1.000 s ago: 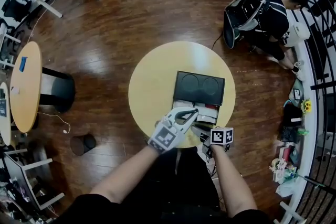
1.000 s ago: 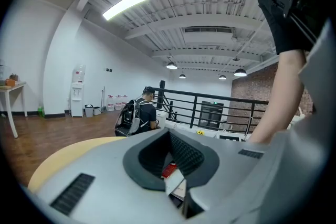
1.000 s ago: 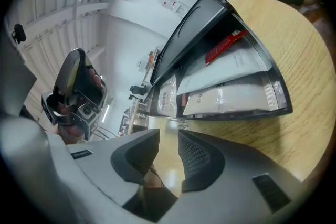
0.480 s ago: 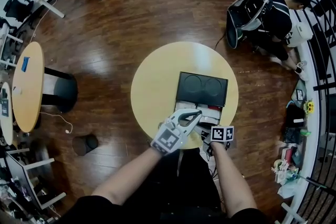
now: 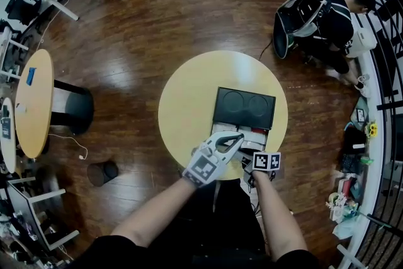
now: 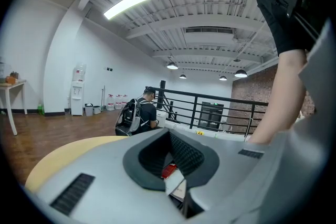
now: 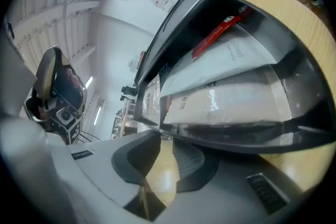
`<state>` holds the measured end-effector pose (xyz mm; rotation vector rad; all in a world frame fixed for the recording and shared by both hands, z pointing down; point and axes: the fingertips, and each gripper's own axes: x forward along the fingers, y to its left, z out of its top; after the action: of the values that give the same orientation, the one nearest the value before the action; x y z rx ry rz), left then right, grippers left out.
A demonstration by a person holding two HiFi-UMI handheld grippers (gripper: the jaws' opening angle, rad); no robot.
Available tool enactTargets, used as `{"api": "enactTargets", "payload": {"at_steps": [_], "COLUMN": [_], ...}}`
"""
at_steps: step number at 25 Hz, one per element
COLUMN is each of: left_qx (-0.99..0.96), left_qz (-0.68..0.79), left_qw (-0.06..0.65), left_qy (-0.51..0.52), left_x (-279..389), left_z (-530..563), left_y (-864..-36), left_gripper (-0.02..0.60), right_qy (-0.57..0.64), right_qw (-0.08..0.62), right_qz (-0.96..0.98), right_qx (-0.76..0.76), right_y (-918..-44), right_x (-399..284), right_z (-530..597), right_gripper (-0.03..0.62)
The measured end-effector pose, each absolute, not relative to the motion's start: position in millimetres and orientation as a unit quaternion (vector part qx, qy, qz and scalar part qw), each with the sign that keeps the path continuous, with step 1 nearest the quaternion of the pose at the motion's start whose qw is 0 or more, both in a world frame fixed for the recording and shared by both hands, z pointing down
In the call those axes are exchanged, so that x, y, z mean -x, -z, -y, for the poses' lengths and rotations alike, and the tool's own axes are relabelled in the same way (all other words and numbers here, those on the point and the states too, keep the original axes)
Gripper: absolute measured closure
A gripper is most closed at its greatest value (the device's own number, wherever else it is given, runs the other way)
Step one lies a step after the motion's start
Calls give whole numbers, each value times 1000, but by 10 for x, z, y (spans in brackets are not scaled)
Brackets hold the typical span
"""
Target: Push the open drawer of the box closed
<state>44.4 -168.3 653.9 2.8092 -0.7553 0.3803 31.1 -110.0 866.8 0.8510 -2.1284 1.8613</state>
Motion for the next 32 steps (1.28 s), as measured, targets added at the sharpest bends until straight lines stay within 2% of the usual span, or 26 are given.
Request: {"api": "enactTargets", "payload": {"at_steps": [32], "left_qx": [-949], "left_qz": [257], "left_qw": [111], "left_qy": [-149], "left_x": [-416], "left_z": [2141], "left_y": [-6745], "left_gripper": [548], "right_qy": [-631], "right_qw": [63], "right_qz": [714], "right_qx": [-296], "right_y": [-8597], "right_x": [-357], "right_z": [1697], "right_gripper": [514]}}
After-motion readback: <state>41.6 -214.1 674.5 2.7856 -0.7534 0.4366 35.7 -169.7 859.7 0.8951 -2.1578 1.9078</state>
